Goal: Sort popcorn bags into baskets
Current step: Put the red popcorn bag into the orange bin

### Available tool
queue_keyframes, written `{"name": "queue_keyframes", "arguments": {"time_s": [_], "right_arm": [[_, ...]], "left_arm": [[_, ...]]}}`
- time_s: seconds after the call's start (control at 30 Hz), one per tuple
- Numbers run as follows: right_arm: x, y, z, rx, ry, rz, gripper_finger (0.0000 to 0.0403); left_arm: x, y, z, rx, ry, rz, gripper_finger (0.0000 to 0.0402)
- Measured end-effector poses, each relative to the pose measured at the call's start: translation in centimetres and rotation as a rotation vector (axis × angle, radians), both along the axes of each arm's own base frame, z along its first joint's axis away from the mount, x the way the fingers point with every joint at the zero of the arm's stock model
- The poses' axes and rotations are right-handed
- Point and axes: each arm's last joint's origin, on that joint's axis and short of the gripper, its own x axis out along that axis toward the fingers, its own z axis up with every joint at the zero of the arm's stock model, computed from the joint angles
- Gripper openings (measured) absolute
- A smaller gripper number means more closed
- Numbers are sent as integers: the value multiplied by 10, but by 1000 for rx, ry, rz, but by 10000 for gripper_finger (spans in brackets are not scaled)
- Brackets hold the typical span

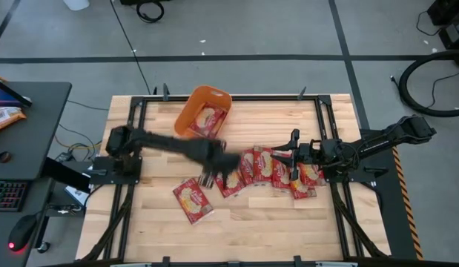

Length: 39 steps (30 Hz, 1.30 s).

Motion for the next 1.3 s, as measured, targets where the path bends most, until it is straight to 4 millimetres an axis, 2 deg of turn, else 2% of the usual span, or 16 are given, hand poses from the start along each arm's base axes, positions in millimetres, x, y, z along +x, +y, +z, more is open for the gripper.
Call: {"name": "queue_keyframes", "arguments": {"time_s": [0.13, 0.23, 0.4, 0.53, 0.77, 0.93, 1.3], "right_arm": [[0, 0, 0, -1, 1, 0, 123], [0, 0, 0, -1, 1, 0, 123], [0, 0, 0, -1, 0, 0, 123], [0, 0, 0, -1, 0, 0, 123], [0, 0, 0, -1, 0, 0, 123], [0, 0, 0, 2, 0, 1, 123], [0, 0, 0, 2, 0, 0, 123]], "left_arm": [[-19, -51, -21, 99, 61, -126, 159], [-38, -81, -38, 119, 113, -223, 181], [-69, -119, -60, 144, 191, -361, 198], [-90, -140, -70, 187, 210, -430, 199], [-114, -153, -93, 214, 193, -382, 199], [-126, -149, -105, 244, 242, -393, 199], [-132, -142, -124, 265, 210, -438, 196]]}}
